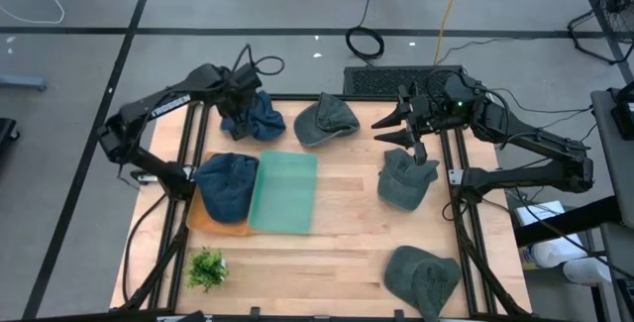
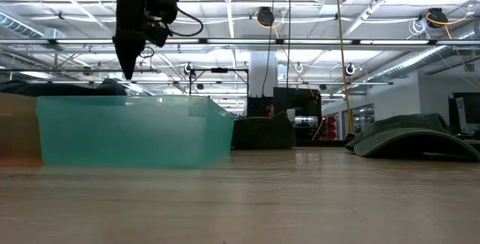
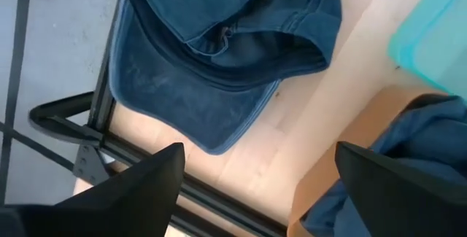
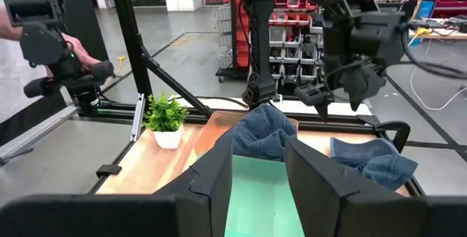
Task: Pick & Place hat
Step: Put the blue cap into the orange bin
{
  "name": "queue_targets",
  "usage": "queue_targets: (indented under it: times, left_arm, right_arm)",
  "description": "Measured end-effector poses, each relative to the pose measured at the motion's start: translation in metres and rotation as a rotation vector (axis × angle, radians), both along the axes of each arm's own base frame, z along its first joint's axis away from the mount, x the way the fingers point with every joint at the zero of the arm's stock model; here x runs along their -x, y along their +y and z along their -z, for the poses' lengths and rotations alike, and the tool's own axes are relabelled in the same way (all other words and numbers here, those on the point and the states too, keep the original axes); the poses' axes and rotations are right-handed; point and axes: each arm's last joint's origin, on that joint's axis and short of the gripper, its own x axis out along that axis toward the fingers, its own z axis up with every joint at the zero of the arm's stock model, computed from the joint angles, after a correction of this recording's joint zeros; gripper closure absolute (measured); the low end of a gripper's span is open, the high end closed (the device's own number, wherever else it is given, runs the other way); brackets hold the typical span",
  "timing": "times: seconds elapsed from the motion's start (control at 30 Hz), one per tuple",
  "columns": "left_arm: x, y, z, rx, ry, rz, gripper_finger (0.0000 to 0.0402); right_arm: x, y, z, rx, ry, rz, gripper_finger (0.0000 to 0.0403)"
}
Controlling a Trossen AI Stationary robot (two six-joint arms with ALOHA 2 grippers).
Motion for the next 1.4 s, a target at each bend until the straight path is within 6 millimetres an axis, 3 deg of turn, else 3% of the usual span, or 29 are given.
queue_targets:
  times: [0.37,0.63,0.8,1.1,1.27,1.4]
  left_arm:
    - [0.005,0.004,0.054,0.01,-0.008,-0.012,0.0024]
    - [0.006,0.003,0.085,-0.014,-0.036,0.031,0.0037]
    - [0.007,0.007,0.097,-0.102,-0.036,0.043,0.0049]
    - [0.018,0.01,0.117,-0.112,-0.027,0.063,0.0068]
    - [0.022,0.013,0.121,-0.141,-0.016,0.055,0.0094]
    - [0.023,0.015,0.122,-0.116,-0.065,0.065,0.0152]
  right_arm:
    - [0.0,0.0,0.0,0.0,0.0,0.0,0.0284]
    - [0.0,0.0,0.0,0.0,0.0,-0.001,0.0284]
    - [0.0,0.0,0.0,0.0,0.0,-0.001,0.0284]
    - [0.0,0.0,0.0,0.0,-0.001,-0.001,0.0284]
    - [0.0,0.0,-0.002,0.007,-0.019,-0.001,0.0284]
    - [-0.001,0.0,-0.006,0.023,-0.063,0.0,0.0284]
